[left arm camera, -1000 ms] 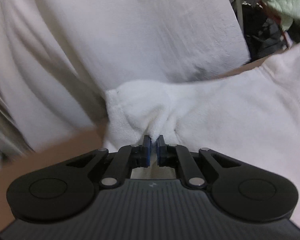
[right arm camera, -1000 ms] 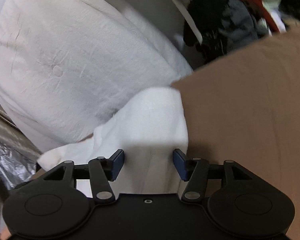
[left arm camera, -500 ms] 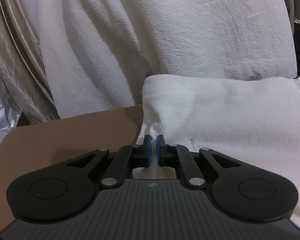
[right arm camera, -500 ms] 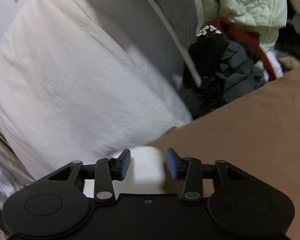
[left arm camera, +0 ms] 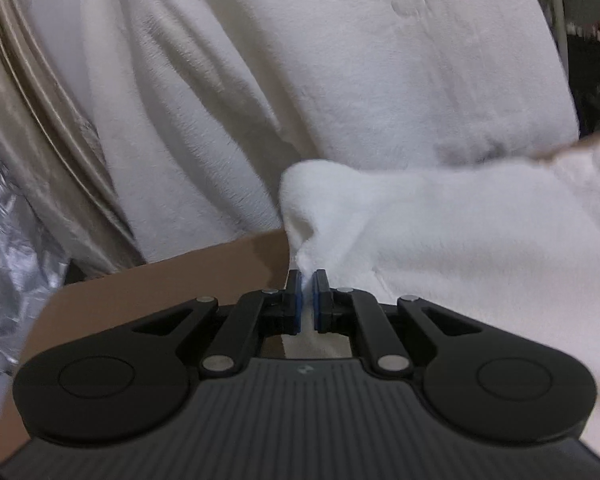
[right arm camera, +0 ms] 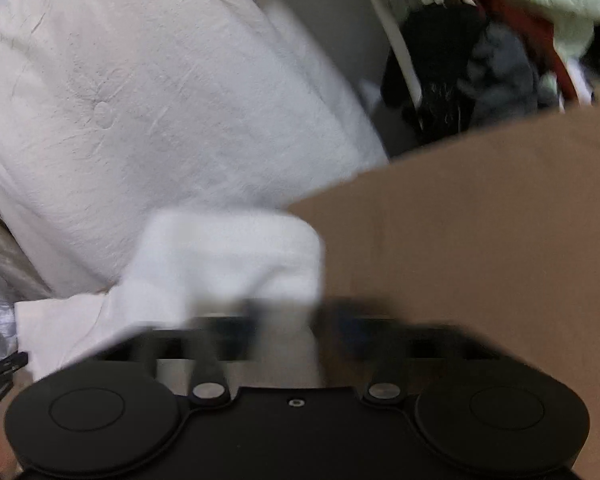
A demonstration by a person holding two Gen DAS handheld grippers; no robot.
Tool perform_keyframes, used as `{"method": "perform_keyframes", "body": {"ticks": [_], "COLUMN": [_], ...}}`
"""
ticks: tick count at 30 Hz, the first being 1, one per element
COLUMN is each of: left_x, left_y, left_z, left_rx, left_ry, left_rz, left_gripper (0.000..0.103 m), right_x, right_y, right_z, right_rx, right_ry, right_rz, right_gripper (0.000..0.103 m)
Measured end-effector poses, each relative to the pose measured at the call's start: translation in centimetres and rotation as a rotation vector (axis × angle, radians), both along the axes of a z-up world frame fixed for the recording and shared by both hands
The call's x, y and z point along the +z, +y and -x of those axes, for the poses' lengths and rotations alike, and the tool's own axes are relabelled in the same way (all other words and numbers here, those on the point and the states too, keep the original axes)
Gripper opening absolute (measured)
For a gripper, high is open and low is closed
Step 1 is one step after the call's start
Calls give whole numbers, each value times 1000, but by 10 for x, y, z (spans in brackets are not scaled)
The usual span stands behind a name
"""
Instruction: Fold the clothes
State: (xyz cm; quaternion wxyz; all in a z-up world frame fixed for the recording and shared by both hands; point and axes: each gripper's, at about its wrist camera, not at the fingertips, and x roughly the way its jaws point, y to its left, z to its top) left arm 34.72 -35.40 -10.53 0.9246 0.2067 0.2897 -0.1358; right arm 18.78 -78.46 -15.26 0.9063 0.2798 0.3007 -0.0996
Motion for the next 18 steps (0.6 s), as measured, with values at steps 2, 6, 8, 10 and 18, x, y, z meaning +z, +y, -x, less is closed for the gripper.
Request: {"method": "perform_keyframes", "body": {"ticks": [2,6,8,10,18], "left_x": [15,16,8,2,-2], "left_y": [12,19,17,19,62], "left_z": [-4,-27,-37,-42,-60], "left_rx": [-17,-63,-54,-27,0], "left_ry": [0,88,120,132,233], "left_rz": [102,222,182,163,344], "left_gripper": [5,12,31,48,59], "right_x": [33,76,65,45,30], "right_y": [11,-1,-18,-35,-58], "right_z": [14,54,54,49,56], "right_rx": [-46,-138,-166,-162,-230], "right_ry": [-94,-192,-101,-1,-34], "right_rz": [157,367,383,335,143], "right_gripper": [9,8,8,8,28]}}
